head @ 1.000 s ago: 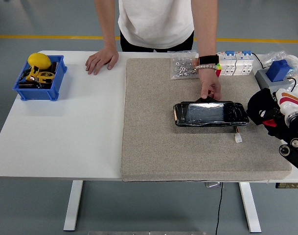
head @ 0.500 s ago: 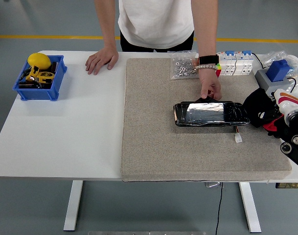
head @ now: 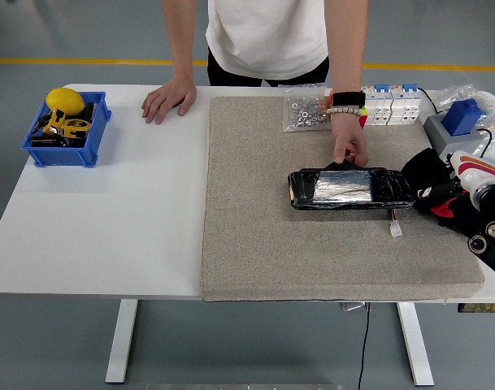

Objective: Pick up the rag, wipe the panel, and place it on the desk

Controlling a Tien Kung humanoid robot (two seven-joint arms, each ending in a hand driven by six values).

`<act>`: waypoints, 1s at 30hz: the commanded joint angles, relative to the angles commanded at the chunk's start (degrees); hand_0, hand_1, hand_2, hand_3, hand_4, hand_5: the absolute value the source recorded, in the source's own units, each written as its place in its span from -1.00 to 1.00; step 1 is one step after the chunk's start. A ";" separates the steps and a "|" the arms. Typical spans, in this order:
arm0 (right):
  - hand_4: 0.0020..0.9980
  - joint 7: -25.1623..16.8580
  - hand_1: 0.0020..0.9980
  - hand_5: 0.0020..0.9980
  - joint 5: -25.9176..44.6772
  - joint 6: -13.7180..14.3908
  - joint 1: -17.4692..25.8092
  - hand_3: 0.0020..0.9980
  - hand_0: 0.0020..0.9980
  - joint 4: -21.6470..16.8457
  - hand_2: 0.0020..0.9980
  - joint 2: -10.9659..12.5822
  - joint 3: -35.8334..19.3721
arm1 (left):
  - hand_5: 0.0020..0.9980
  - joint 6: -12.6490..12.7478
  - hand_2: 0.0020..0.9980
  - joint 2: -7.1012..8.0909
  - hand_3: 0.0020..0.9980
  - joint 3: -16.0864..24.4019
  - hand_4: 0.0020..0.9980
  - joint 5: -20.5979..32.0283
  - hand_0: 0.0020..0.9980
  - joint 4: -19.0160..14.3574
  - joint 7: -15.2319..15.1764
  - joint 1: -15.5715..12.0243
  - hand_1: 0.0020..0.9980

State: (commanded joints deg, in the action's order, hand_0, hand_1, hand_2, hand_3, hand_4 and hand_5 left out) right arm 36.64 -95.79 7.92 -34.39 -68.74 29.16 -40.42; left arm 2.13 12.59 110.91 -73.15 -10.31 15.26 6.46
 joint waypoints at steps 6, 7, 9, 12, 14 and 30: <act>1.00 0.08 0.65 0.15 -0.93 -0.22 -0.10 0.84 0.66 -0.20 0.78 0.20 -0.28 | 0.25 -0.03 0.46 -0.07 0.21 0.03 0.34 0.06 0.37 0.00 -0.02 -0.01 0.46; 1.00 0.09 0.65 0.15 -1.01 -0.26 -0.12 0.84 0.66 -0.22 0.78 0.23 -0.32 | 0.25 -0.02 0.46 -0.09 0.21 0.03 0.34 0.06 0.37 0.00 -0.02 -0.01 0.46; 1.00 0.13 0.65 0.15 -1.12 -0.34 -0.18 0.84 0.66 -0.29 0.78 0.33 -0.41 | 0.25 -0.02 0.46 -0.13 0.21 0.06 0.34 0.05 0.37 0.00 -0.01 0.00 0.46; 1.00 0.24 0.67 0.17 -1.49 -0.52 -0.01 0.87 0.67 -0.45 0.79 0.43 -0.92 | 0.25 -0.04 0.46 -0.14 0.21 0.00 0.34 0.10 0.37 0.00 -0.03 0.04 0.46; 1.00 0.28 0.67 0.17 -1.60 -0.32 0.48 0.87 0.67 -0.58 0.79 0.36 -1.90 | 0.25 -0.04 0.46 -0.14 0.21 0.00 0.34 0.05 0.37 0.00 -0.04 0.06 0.46; 1.00 -12.08 0.63 0.46 19.11 19.34 9.29 0.79 0.65 -6.78 0.73 1.79 -16.32 | 0.25 -0.04 0.46 -0.21 0.21 -0.69 0.34 0.16 0.37 0.00 0.02 0.25 0.46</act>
State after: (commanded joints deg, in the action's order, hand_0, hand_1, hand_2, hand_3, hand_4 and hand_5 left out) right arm 24.56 -76.68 27.26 -25.11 -75.52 30.95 -56.73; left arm 2.09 12.38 110.22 -72.99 -10.31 15.27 6.72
